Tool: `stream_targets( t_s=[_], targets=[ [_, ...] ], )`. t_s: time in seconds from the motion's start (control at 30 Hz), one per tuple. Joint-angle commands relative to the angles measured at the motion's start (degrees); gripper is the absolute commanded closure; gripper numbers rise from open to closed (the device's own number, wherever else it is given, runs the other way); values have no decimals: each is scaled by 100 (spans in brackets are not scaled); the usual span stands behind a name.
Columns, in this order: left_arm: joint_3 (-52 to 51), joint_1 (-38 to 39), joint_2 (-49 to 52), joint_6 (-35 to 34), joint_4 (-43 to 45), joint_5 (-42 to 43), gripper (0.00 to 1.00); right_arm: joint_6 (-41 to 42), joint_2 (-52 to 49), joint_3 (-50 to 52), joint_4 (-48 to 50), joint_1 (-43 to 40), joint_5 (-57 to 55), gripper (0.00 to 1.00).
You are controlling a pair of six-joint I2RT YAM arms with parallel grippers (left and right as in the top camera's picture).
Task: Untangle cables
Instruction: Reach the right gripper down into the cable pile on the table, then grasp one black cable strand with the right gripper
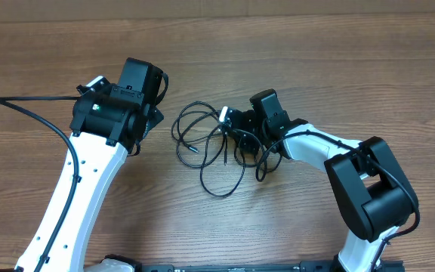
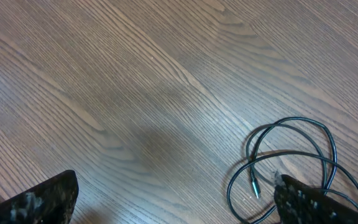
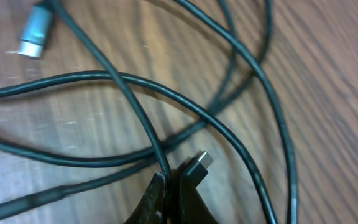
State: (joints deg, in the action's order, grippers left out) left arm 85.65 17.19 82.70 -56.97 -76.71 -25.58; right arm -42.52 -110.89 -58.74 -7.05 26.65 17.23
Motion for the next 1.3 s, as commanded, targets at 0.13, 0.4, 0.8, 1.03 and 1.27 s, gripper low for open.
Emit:
stream_targets(
  t_s=[0.13, 0.4, 0.8, 1.03, 1.27],
  targets=[
    [74, -31, -28, 44, 4, -138, 0, 933, 538, -125, -42, -4, -866, 96],
    [74, -31, -28, 44, 7, -138, 0, 1471, 1419, -214, 72, -4, -863, 96],
    [74, -31, -28, 44, 4, -138, 0, 1733, 1648, -210, 48, -11, -863, 81],
    [74, -31, -28, 44, 4, -138, 0, 560, 1641, -208, -516, -9, -673, 29],
    [74, -31, -28, 44, 7, -138, 0, 11, 1436, -197, -796, -9, 133, 20]
  ],
)
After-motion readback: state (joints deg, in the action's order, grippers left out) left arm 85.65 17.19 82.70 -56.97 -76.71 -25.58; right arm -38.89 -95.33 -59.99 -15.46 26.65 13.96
